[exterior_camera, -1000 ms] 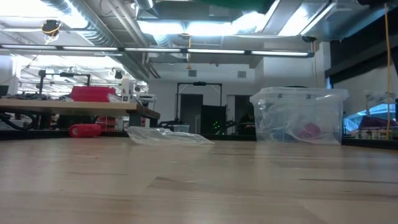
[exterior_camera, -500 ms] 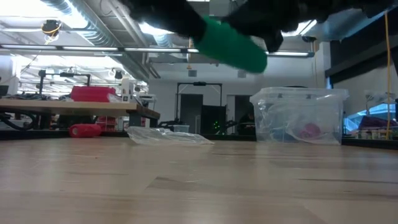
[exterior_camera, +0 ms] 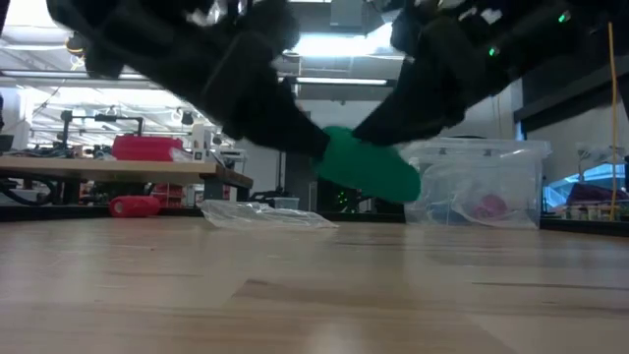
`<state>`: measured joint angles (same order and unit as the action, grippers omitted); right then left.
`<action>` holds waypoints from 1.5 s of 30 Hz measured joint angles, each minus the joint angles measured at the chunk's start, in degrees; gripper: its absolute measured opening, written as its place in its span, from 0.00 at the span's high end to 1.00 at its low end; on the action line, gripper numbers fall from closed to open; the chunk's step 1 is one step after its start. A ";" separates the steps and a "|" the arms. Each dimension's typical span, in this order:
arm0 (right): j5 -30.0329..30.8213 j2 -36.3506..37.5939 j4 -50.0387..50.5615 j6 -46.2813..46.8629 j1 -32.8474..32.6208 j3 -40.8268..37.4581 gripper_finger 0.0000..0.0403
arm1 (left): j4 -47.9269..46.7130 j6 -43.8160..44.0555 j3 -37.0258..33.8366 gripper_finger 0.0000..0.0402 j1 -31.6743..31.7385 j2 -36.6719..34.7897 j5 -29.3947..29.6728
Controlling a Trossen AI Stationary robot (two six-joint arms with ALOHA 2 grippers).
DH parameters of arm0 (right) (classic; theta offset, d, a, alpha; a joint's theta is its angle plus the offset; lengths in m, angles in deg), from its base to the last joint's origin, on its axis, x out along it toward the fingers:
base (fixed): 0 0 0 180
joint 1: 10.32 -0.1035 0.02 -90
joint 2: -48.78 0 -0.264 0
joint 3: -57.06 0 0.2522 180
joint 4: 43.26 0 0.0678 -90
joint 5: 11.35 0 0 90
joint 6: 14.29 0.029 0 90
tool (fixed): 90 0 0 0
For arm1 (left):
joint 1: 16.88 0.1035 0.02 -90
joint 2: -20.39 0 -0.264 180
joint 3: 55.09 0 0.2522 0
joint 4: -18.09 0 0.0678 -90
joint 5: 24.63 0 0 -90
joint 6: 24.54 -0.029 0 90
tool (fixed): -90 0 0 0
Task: Roll bandage
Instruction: Roll the green bandage
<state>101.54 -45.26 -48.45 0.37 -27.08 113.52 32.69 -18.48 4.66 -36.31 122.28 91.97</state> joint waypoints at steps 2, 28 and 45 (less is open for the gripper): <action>-1.87 -1.09 -0.12 -1.36 0.95 0.00 0.53 | 3.48 0.84 -2.85 1.00 1.50 0.00 -3.13; -10.09 -7.15 -1.96 -19.51 10.97 -0.04 0.54 | 5.12 -6.76 -9.04 1.00 9.77 0.17 -10.37; -13.49 -1.02 4.39 -25.15 11.91 -0.02 0.54 | 4.71 -6.71 -9.06 1.00 9.70 0.24 -10.28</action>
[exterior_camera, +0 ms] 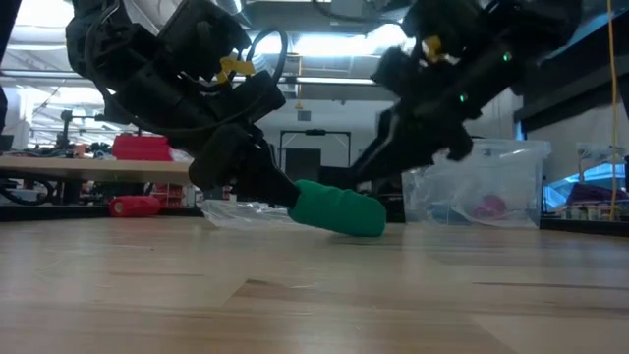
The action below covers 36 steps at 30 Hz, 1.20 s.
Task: Roll bandage
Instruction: Roll the green bandage
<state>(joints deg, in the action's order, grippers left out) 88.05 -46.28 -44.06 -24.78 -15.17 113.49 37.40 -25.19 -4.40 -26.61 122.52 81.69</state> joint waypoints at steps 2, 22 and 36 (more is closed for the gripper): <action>-0.18 1.15 -0.49 0.04 0.03 0.00 0.54 | -0.20 0.16 0.00 1.00 0.00 0.00 0.00; -9.25 -6.83 -6.22 1.27 2.58 2.40 0.54 | -0.52 -8.07 0.02 1.00 -0.37 0.09 0.44; -16.02 -10.47 10.33 1.30 4.55 12.41 0.31 | -0.82 -7.27 0.02 1.00 -0.37 0.07 0.35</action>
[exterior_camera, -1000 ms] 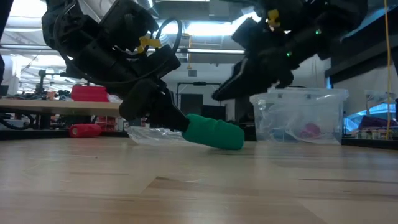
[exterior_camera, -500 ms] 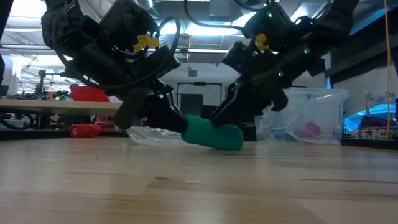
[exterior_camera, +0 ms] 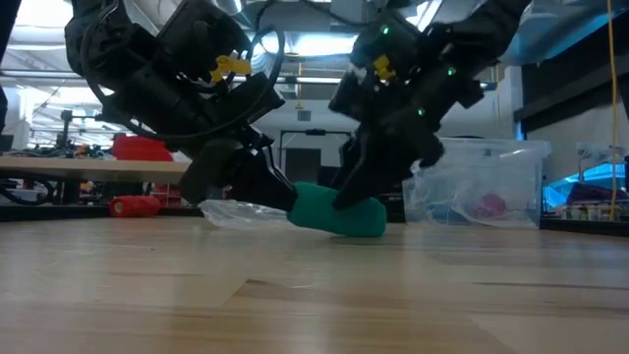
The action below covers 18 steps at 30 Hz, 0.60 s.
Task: Roll bandage
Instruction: Roll the green bandage
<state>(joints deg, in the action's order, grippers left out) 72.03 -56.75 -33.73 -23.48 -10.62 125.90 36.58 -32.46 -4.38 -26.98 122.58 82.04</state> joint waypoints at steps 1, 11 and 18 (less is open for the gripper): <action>-0.79 -0.93 -0.21 -0.07 0.00 0.17 0.30 | -0.04 0.10 0.00 1.00 0.00 -0.01 -0.03; -1.52 -4.16 0.20 -0.33 0.00 0.47 0.39 | -0.06 2.46 0.00 1.00 -0.04 -0.04 -0.13; 0.48 -4.14 0.78 -1.46 -0.04 0.44 0.58 | -0.24 3.24 0.00 0.96 -0.04 -0.04 -0.09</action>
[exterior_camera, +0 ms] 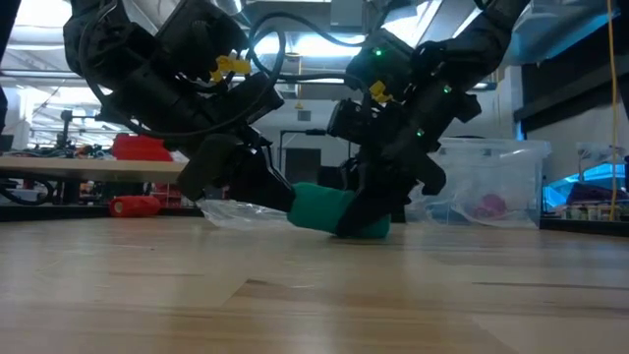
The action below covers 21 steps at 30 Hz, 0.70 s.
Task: Roll bandage
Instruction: Roll the green bandage
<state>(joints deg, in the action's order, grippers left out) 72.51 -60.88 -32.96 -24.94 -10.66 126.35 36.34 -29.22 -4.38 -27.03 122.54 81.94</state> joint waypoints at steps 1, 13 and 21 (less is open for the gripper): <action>0.20 0.00 0.12 -0.11 0.00 0.00 0.62 | -0.09 0.23 0.00 0.96 0.00 0.00 0.02; 0.90 0.17 2.91 -0.25 -0.02 0.15 0.78 | -8.16 0.31 0.00 0.79 -0.89 -4.87 0.12; 1.43 0.17 2.95 -0.21 -0.07 0.11 0.78 | -22.44 1.66 0.00 0.75 -2.91 -14.95 1.26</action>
<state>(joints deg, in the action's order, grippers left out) 73.94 -60.71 -30.01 -25.15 -10.73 126.46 13.90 -27.56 -4.38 -29.94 107.59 83.21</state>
